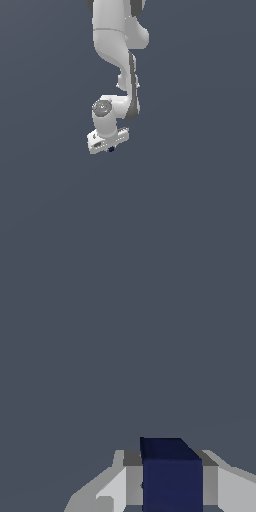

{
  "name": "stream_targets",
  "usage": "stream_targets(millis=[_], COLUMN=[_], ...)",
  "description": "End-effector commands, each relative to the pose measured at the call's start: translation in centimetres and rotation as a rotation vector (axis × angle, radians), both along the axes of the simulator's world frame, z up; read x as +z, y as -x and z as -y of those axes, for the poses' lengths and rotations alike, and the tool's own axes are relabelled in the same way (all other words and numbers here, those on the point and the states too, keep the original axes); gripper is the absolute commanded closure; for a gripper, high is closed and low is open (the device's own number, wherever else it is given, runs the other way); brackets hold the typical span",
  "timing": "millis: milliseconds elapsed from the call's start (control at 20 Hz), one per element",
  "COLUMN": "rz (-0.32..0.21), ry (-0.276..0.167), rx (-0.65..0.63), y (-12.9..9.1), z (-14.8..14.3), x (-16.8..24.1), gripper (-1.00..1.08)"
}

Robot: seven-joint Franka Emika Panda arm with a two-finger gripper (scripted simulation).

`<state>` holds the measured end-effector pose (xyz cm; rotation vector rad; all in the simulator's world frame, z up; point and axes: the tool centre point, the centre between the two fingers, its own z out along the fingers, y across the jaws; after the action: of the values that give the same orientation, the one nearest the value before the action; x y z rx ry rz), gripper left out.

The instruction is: Pick up the object and move it to a goal position.

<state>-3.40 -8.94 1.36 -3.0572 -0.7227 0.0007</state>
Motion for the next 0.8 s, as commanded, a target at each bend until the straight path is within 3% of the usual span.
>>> stream_targets(millis=[0,350,750], rz=[0.0,0.0,0.0], ry=[0.0,0.0,0.0], rx=[0.0,0.0,0.0], y=[-0.1,-1.6,-4.8], z=[-0.1,-1.2,-3.5], x=[0.2,2.7,8.0], gripper=[1.08,1.08,1.08])
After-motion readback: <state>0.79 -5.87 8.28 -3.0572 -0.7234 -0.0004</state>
